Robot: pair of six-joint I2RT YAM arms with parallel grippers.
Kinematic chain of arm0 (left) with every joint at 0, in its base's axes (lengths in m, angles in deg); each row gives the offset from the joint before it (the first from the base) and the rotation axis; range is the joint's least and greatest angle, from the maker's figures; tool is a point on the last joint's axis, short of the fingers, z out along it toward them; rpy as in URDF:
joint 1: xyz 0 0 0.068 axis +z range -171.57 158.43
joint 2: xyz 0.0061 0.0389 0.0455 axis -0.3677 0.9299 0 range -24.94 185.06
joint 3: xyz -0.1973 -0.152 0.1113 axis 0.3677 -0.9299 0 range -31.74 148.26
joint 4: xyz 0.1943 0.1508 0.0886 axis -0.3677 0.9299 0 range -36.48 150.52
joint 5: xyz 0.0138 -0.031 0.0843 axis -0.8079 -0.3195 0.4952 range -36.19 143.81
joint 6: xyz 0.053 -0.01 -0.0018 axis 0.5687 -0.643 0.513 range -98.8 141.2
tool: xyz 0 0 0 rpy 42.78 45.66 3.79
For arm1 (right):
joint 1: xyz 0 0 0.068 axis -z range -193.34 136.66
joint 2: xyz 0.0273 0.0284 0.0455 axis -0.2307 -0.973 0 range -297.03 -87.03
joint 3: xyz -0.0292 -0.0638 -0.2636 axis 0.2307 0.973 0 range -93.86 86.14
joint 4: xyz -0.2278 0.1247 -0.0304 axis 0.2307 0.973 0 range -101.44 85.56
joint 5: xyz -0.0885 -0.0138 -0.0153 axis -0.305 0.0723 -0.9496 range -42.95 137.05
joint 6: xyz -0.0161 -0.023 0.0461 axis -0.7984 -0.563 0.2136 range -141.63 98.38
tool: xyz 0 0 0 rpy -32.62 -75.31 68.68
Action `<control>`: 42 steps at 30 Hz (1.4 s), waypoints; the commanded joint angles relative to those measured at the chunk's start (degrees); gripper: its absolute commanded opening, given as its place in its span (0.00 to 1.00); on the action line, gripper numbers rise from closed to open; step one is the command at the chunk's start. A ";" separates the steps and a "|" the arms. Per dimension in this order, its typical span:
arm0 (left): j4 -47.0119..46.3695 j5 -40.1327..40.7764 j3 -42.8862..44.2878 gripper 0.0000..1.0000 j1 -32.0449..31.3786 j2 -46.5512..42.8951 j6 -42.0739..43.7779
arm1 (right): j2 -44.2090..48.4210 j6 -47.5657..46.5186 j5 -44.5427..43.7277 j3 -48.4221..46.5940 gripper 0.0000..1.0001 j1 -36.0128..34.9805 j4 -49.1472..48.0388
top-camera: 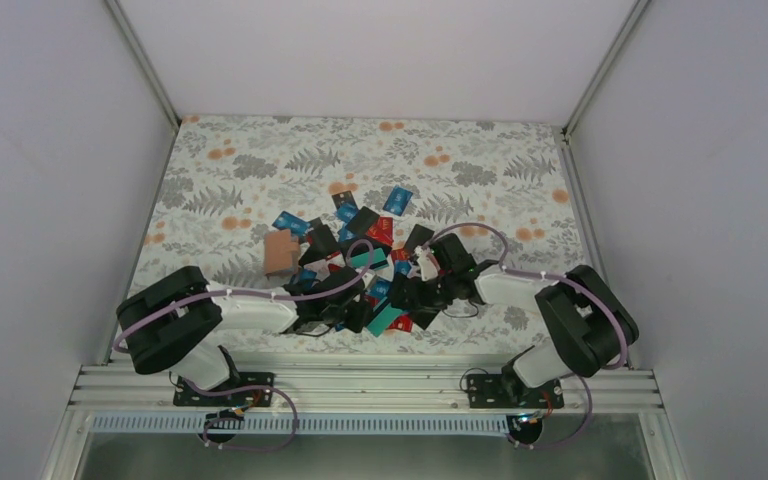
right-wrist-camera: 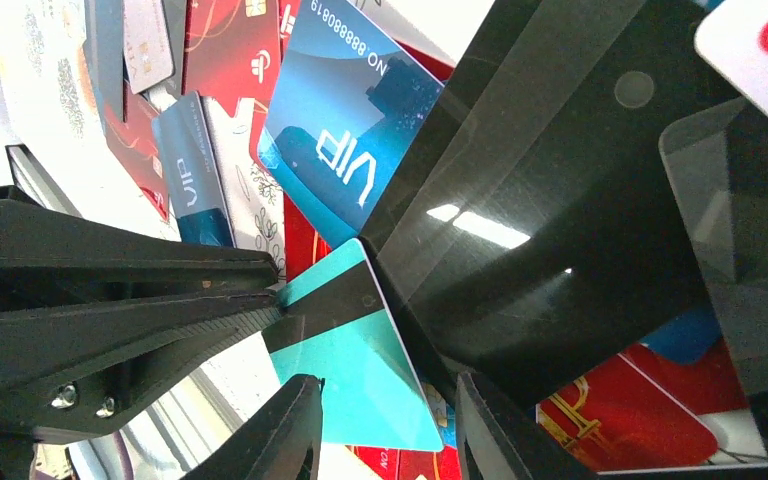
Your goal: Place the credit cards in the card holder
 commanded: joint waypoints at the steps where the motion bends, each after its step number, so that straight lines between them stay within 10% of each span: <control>1: 3.65 -1.84 -2.09 0.12 0.00 1.44 0.20 | 0.79 -0.14 -2.12 1.74 0.36 -0.66 3.23; 42: -2.82 -5.50 -4.34 0.11 -1.45 5.63 0.11 | 4.33 3.81 7.75 5.12 0.29 -2.12 -5.09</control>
